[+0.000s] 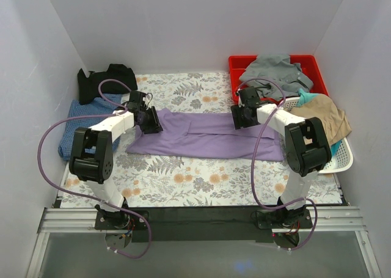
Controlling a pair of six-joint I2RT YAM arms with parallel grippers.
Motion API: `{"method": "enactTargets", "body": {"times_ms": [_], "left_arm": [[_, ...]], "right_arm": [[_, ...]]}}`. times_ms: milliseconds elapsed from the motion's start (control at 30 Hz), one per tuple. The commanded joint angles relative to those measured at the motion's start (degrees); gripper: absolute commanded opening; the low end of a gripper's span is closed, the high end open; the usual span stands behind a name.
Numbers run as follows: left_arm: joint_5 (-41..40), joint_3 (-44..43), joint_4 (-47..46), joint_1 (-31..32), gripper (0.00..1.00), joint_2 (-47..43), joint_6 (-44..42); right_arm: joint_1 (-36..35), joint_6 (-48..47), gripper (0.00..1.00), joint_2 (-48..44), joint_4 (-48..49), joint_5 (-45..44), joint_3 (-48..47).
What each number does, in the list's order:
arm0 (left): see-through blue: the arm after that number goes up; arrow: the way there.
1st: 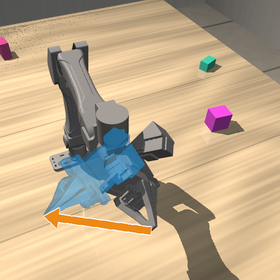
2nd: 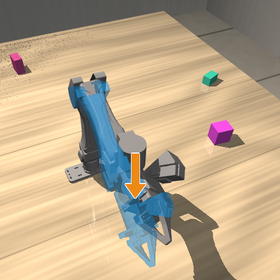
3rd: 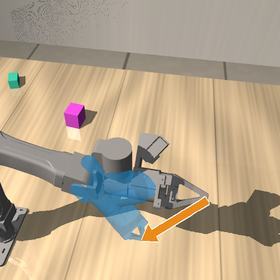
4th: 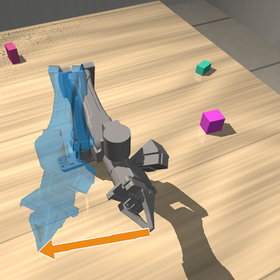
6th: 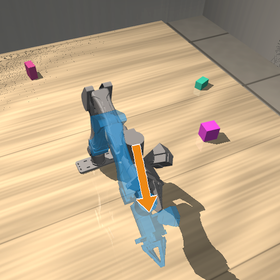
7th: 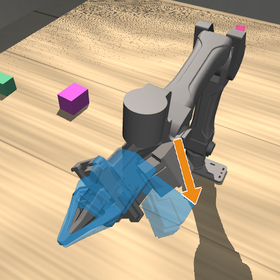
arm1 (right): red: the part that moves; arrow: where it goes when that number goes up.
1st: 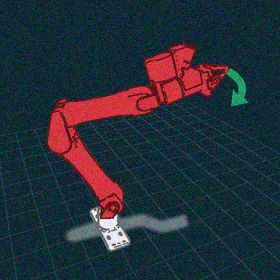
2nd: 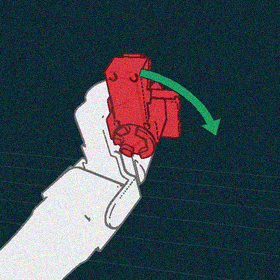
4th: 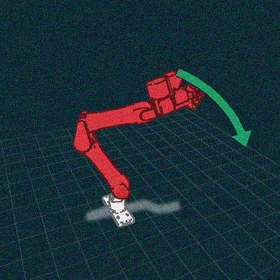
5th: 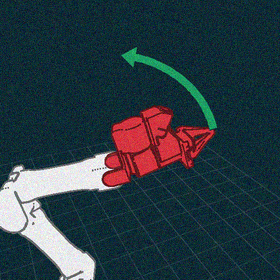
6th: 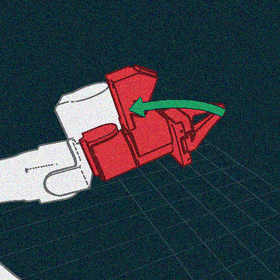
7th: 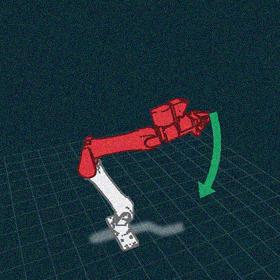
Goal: Fold and stack the t-shirts
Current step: Fold the tshirt
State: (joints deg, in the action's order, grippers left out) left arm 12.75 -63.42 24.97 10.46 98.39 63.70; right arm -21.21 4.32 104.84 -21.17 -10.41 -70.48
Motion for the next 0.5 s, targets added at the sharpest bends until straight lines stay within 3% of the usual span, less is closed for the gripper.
{"method": "enactTargets", "body": {"times_ms": [0,200,467], "left_arm": [[-3.8,-2.3,-1.5,0.0,0.3,3.2,-0.5],[-8.4,-9.8,4.1,-0.1,0.29,13.0,-0.9],[-8.4,-21.1,6.8,-0.4,0.29,20.2,-3.3]], "right_arm": [[0.3,0.6,0.69,0.3,-0.6,0.7,1.0],[0.3,2.6,0.68,1.6,-2.7,3.0,4.2],[-1.4,5.4,0.66,-0.6,-3.6,12.6,11.1]]}}
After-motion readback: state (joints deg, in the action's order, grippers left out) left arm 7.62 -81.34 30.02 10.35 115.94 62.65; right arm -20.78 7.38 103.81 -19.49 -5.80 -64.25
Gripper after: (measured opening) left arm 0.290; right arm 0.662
